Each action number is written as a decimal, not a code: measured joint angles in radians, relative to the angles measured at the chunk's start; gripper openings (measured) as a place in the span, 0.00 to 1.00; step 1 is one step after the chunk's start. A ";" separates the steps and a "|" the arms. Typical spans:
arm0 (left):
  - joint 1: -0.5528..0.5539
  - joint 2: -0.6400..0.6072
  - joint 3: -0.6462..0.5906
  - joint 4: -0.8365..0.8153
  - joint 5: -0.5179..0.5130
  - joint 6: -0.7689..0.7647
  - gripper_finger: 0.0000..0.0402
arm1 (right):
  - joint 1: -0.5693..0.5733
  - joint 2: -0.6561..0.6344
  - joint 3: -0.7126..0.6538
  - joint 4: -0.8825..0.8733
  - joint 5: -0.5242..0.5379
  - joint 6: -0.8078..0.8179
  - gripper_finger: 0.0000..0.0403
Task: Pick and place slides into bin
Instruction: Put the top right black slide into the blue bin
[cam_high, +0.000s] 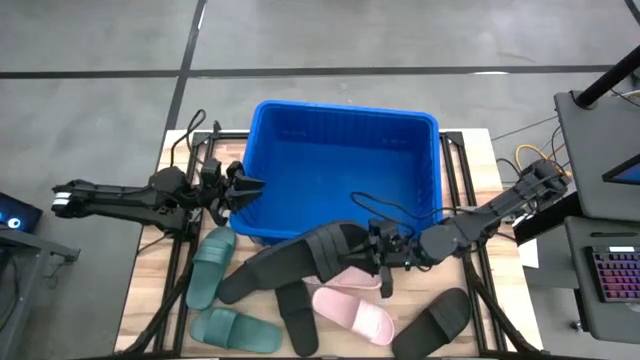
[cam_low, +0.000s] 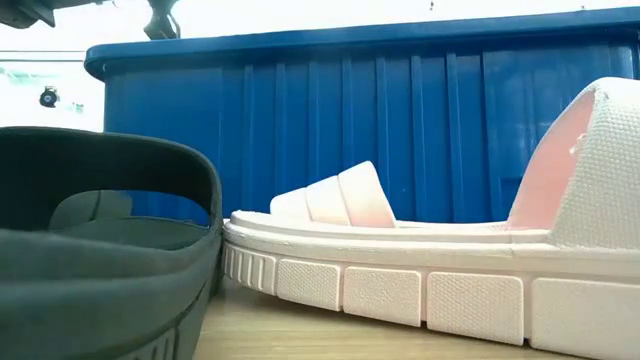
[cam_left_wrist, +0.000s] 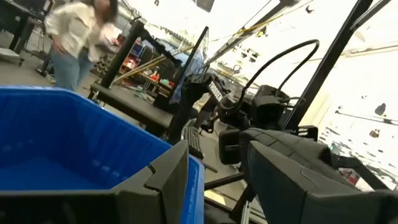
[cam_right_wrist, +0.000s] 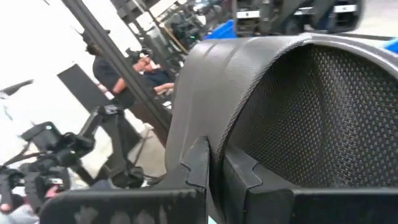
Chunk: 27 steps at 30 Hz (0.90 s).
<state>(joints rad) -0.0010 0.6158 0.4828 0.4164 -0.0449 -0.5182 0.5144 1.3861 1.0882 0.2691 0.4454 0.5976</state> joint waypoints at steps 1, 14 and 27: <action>0.000 -0.007 0.000 0.000 -0.010 0.002 0.38 | 0.000 -0.011 0.000 -0.023 0.018 0.000 0.03; 0.001 -0.049 0.000 0.002 -0.147 0.237 0.38 | -0.005 -0.116 0.000 -0.058 0.289 -0.115 0.03; 0.001 0.001 0.000 0.001 -0.034 0.158 0.39 | -0.049 -0.112 0.000 -0.056 0.445 -0.380 0.03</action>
<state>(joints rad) 0.0001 0.6166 0.4828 0.4171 -0.0786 -0.3600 0.4651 1.2743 1.0882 0.2127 0.8908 0.2179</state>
